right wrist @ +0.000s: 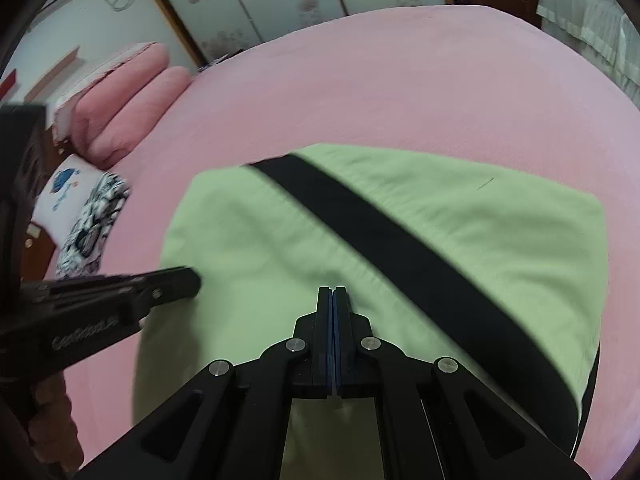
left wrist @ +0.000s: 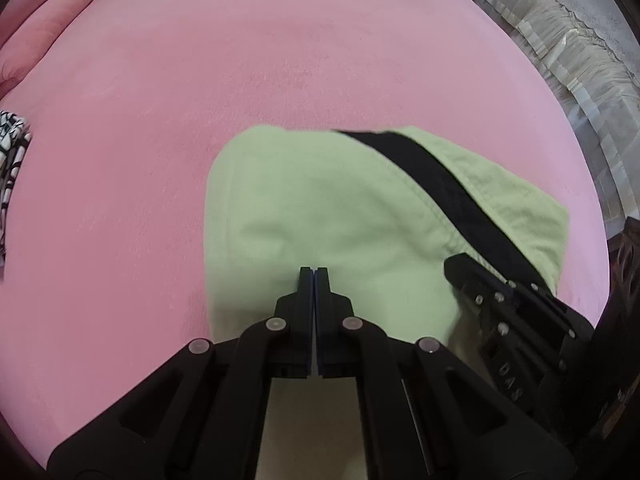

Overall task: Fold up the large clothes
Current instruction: 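Press and smooth the green folded bundle with both closed tools, then grasp the black edge of the green bundle with both tools, then carry the bundle with both tools onto the black-and-white folded garment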

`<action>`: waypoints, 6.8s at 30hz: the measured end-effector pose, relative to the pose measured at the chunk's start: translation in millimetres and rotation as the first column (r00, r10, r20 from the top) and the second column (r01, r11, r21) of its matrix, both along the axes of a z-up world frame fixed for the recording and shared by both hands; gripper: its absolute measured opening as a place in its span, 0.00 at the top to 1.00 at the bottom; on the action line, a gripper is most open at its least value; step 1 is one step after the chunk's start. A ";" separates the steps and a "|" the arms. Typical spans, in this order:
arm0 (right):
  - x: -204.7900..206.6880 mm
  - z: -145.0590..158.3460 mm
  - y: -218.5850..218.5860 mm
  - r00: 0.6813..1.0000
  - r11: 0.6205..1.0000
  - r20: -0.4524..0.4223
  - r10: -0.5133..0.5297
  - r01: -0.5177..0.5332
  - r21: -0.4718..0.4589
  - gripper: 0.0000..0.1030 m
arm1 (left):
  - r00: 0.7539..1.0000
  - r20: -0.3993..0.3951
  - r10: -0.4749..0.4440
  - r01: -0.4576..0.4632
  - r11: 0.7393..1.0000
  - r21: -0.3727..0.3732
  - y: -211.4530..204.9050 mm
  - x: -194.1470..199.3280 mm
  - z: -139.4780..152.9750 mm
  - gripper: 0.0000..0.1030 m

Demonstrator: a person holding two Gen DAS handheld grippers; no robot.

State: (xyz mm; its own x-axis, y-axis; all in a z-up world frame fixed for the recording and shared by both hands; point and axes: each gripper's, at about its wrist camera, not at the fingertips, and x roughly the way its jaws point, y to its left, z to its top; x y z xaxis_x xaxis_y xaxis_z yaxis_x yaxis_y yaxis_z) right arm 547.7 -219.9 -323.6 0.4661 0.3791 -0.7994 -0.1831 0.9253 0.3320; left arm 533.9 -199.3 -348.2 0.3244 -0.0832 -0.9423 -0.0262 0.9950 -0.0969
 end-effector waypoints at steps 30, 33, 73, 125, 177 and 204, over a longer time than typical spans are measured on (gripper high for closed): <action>-112.6 94.0 -122.3 0.948 0.953 -0.123 -0.294 0.282 -0.107 0.63 | 0.983 -0.132 0.128 -0.134 0.990 -0.036 11.5 -100.2 64.8 0.99; -142.5 97.8 -110.4 0.946 0.961 -0.180 -0.270 0.254 -0.108 0.61 | 0.981 -0.156 0.113 -0.115 0.993 -0.009 10.2 -155.4 79.7 0.99; -199.9 179.3 -79.8 0.958 0.987 -0.266 -0.108 0.072 -0.143 0.00 | 0.993 -0.081 0.088 -0.088 0.996 -0.001 0.8 -229.4 195.1 0.24; -5.9 -39.2 -139.4 0.894 0.900 -0.405 0.190 0.007 0.437 0.82 | 0.953 -0.242 0.182 -0.257 0.910 -0.325 59.8 -42.4 -9.6 0.72; 74.7 149.1 592.3 0.921 0.772 -0.052 0.385 -0.291 0.565 0.86 | 0.930 0.119 0.346 -0.316 0.924 -0.217 780.9 -20.0 261.7 0.85; 50.1 34.4 569.7 0.862 0.893 -0.320 0.393 -0.274 0.359 0.81 | 0.977 0.044 0.206 -0.204 0.978 -0.052 771.9 -45.1 155.3 0.53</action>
